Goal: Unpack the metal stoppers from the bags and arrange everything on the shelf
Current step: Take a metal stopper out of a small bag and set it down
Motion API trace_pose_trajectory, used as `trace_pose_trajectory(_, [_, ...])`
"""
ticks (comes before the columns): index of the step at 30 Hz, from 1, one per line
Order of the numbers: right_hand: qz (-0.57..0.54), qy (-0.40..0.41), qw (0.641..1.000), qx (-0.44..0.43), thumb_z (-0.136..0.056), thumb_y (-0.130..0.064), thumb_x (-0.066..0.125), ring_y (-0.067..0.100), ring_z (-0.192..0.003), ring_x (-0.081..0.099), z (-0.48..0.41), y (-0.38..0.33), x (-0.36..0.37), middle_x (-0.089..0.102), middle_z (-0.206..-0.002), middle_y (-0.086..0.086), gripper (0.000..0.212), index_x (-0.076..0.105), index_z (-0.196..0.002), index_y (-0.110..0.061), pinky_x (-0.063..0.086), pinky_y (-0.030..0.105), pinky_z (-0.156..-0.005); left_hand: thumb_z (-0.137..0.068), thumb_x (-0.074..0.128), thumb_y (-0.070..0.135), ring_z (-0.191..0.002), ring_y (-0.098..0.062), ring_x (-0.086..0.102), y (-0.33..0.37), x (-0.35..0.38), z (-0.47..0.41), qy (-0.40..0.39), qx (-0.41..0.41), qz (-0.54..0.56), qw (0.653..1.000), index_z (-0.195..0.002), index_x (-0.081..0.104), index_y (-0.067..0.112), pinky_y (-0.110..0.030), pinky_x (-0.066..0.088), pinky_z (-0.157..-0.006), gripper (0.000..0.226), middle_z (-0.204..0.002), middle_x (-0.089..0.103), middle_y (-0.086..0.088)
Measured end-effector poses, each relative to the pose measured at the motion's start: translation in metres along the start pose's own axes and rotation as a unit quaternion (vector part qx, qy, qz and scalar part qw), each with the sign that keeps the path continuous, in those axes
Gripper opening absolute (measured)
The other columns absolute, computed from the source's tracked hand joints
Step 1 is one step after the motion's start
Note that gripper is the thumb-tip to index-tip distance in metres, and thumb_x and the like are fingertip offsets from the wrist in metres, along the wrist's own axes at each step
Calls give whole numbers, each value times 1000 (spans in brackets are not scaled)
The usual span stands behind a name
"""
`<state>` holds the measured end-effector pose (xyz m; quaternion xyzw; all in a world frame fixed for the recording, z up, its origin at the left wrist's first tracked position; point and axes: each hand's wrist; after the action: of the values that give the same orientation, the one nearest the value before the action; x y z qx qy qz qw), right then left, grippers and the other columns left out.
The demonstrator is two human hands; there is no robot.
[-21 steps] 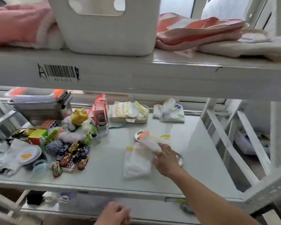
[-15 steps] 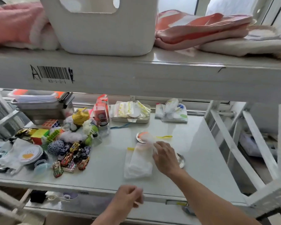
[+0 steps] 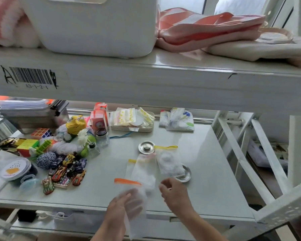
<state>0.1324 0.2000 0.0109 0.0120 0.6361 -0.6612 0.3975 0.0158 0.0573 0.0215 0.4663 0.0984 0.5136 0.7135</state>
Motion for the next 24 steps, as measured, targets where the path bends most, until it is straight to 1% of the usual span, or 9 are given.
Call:
trace_pose_trajectory(3, [48, -9, 995, 82, -76, -50, 61, 24, -89, 69, -27, -7, 16, 72, -89, -1, 41, 64, -98, -16, 56, 38, -76, -93, 48, -10, -56, -37, 67, 5, -12, 5, -3, -18, 14, 1000, -92, 67, -5, -37, 59, -47, 20, -74, 69, -24])
trace_pose_trajectory(5, [90, 13, 991, 101, -82, -48, 63, 26, -97, 65, -38, -12, 28, 71, -100, 5, 42, 63, -99, -10, 46, 31, -74, -87, 53, -13, -43, -34, 68, 8, -17, 10, -7, -9, 17, 1000, -87, 66, -10, -34, 57, -40, 13, -60, 69, -24])
trace_pose_trajectory(8, [137, 40, 983, 116, -81, -41, 64, 27, -96, 68, -44, -20, 42, 73, -98, 6, 30, 70, -94, -15, 43, 29, -69, -76, 58, -9, -44, -34, 69, 7, -27, 13, -26, -8, 60, 998, -63, 74, -8, -35, 56, -39, 21, -57, 71, -26])
trace_pose_trajectory(11, [109, 45, 986, 122, -79, -25, 64, 25, -89, 70, -48, -25, 48, 74, -87, 3, 11, 73, -82, -20, 47, 27, -68, -94, 46, -3, -52, -41, 71, 2, -42, 8, -13, -37, 135, 990, -62, 78, -3, -45, 58, -46, 44, -68, 73, -30])
trace_pose_trajectory(14, [-16, 63, 996, 69, -79, -19, 65, 23, -69, 62, -47, -40, 43, 65, -66, 0, 11, 65, -69, -15, 48, 33, -65, -98, 43, 7, -61, -47, 72, 3, -52, 8, -1, -81, 138, 987, -90, 73, -4, -53, 58, -55, 33, -79, 75, -31])
trace_pose_trajectory(17, [-185, 27, 982, 33, -74, -14, 64, 20, -60, 42, -46, -73, 22, 47, -58, 1, 21, 53, -56, -17, 31, 32, -54, -99, 44, 15, -70, -47, 73, 10, -49, 11, 10, -97, 111, 989, -115, 62, 0, -52, 57, -67, 29, -90, 76, -28])
trace_pose_trajectory(20, [-376, -70, 924, 22, -66, -10, 57, 29, -75, 55, -37, -111, -4, 56, -76, 18, 3, 59, -65, -12, 42, 33, -62, -99, 47, 21, -91, -49, 70, 19, -45, 8, 0, -101, 96, 990, -128, 58, 0, -58, 49, -89, 38, -111, 72, -29])
trace_pose_trajectory(22, [-482, -150, 863, -2, -78, 2, 49, 40, -88, 68, -17, -124, -21, 65, -89, 26, 7, 56, -78, -1, 56, 39, -71, -98, 49, 24, -105, -50, 66, 23, -41, 4, -19, -93, 97, 991, -129, 60, 3, -57, 48, -92, 39, -118, 71, -26])
trace_pose_trajectory(24, [-499, -187, 845, -29, -84, 13, 39, 40, -89, 73, 10, -127, -26, 71, -88, 21, 25, 57, -71, 0, 61, 42, -71, -98, 48, 33, -114, -48, 62, 28, -36, 2, -42, -91, 129, 987, -128, 62, 7, -53, 50, -89, 42, -119, 71, -23])
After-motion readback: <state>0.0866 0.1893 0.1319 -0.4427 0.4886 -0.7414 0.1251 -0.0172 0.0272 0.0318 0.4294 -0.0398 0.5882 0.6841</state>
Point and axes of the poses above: each hand's wrist, its own z-axis away from the middle knuckle, its own x-axis out of the palm, y = z × x
